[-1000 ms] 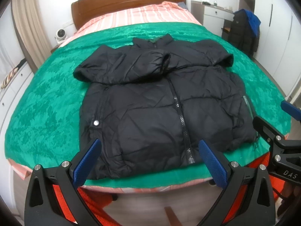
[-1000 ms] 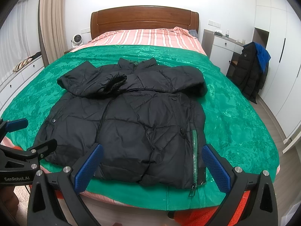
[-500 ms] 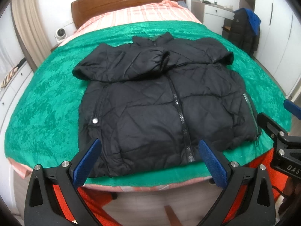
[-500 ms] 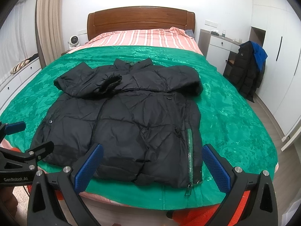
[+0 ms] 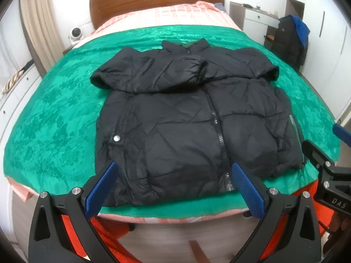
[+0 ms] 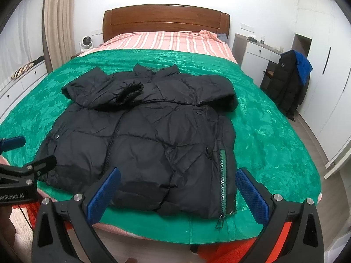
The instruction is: Fold large clothes
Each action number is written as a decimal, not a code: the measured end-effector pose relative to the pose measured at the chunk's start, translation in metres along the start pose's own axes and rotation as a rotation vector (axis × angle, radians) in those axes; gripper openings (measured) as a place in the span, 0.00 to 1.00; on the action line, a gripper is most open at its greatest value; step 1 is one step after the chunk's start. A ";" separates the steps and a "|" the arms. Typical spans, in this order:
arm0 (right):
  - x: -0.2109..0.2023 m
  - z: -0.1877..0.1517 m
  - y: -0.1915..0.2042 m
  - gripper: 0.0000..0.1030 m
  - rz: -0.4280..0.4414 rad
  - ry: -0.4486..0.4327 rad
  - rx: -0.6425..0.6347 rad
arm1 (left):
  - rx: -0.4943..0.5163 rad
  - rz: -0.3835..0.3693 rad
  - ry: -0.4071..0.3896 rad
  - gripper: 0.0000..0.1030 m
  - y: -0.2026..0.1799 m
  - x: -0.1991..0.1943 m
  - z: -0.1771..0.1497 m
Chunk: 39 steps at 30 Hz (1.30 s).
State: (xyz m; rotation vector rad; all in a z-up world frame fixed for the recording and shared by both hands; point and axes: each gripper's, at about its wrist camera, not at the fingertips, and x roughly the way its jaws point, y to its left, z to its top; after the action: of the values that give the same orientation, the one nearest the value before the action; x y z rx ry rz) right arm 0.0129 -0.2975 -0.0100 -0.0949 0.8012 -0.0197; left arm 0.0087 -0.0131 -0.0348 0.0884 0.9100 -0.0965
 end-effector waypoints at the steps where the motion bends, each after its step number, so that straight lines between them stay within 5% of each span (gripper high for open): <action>1: 0.000 0.000 0.001 1.00 0.001 0.000 -0.004 | -0.002 0.001 0.000 1.00 0.001 0.000 0.000; 13: 0.005 -0.004 0.003 1.00 0.011 0.019 -0.007 | 0.003 0.037 0.007 1.00 0.003 0.006 0.003; 24: 0.006 -0.007 -0.007 1.00 0.016 0.013 0.021 | 0.089 0.013 -0.066 1.00 0.025 0.020 0.073; 33: 0.002 -0.009 -0.015 1.00 0.010 0.002 0.039 | 0.332 -0.102 0.024 1.00 -0.035 0.105 0.116; 37: 0.000 -0.016 -0.017 1.00 -0.003 -0.003 0.037 | 0.391 -0.033 0.065 0.99 -0.043 0.165 0.134; 39: 0.003 -0.021 -0.017 1.00 -0.002 0.014 0.038 | 0.427 -0.014 0.062 0.82 -0.045 0.180 0.135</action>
State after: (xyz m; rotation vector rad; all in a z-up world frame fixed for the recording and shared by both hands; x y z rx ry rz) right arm -0.0001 -0.3164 -0.0254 -0.0593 0.8140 -0.0377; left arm 0.2193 -0.0817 -0.0965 0.4839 0.9405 -0.3017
